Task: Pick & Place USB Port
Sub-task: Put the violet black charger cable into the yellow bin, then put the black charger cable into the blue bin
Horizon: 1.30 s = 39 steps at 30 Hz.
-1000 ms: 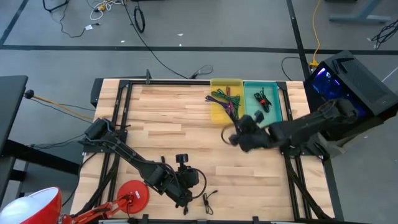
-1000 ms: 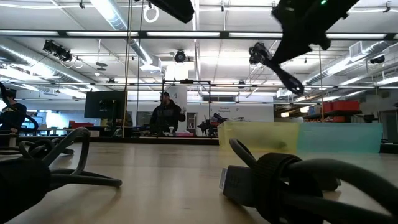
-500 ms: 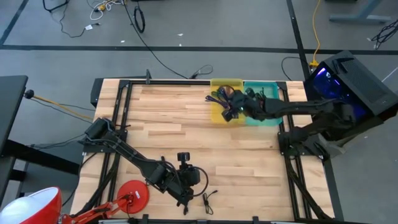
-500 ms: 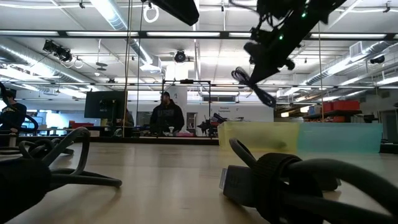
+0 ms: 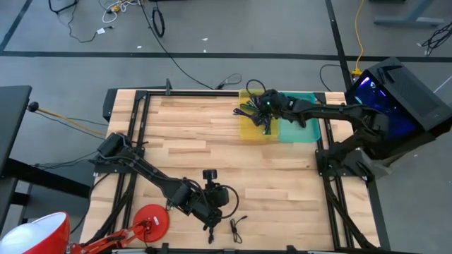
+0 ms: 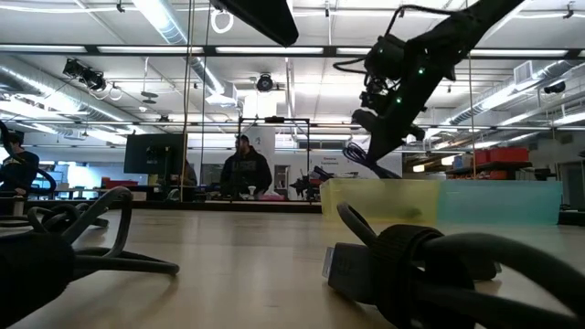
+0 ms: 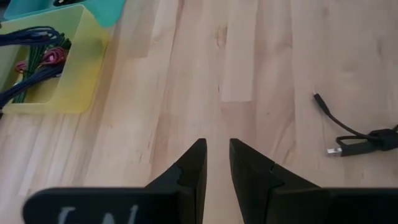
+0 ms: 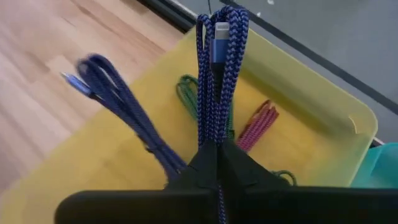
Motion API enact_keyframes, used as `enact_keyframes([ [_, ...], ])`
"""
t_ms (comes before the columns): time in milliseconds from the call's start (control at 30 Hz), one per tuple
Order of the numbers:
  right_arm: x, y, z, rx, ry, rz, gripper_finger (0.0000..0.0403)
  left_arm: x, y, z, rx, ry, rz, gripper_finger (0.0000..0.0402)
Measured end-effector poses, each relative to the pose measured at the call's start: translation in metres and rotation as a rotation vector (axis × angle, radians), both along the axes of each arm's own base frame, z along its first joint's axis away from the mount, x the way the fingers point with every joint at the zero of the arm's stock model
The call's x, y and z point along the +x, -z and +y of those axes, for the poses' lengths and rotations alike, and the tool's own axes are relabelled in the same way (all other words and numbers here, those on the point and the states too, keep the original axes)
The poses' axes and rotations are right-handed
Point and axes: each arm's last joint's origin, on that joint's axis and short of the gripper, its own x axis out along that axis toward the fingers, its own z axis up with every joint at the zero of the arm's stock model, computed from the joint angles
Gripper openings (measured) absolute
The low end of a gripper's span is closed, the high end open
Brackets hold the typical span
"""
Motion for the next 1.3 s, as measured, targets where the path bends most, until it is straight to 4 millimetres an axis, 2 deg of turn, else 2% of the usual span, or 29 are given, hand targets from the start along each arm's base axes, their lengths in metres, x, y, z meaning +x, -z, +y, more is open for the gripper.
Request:
enact_keyframes([
  [133, -0.003, 0.001, -0.008, -0.010, 0.006, 0.010, 0.0042, 0.001, 0.000, 0.003, 0.010, 0.000, 0.007, 0.0073],
  [400, 0.001, -0.005, -0.013, -0.040, -0.057, -0.056, 0.0162, 0.005, 0.000, 0.012, 0.059, 0.003, 0.023, 0.0073],
  [467, 0.001, -0.008, -0.012, -0.020, -0.060, -0.097, 0.0183, 0.006, 0.001, 0.016, 0.067, -0.008, 0.041, 0.0073],
  [533, 0.006, -0.013, -0.006, 0.028, -0.149, -0.175, 0.0198, 0.004, 0.003, 0.020, 0.076, -0.022, 0.077, 0.0073],
  [700, 0.023, -0.020, 0.033, 0.184, -0.455, -0.292, 0.0203, -0.010, 0.010, 0.028, 0.052, -0.081, 0.238, 0.0073],
  [867, 0.038, -0.020, 0.082, 0.240, -0.634, -0.290, 0.0194, -0.033, 0.018, 0.028, -0.022, -0.265, 0.367, 0.0073],
  [1067, 0.045, -0.019, 0.132, 0.189, -0.703, -0.243, 0.0182, -0.065, 0.040, 0.024, -0.079, -0.535, 0.468, 0.0073],
  [1300, 0.044, -0.019, 0.174, 0.144, -0.727, -0.218, 0.0169, -0.092, 0.068, 0.019, -0.188, -0.891, 0.456, 0.0073],
])
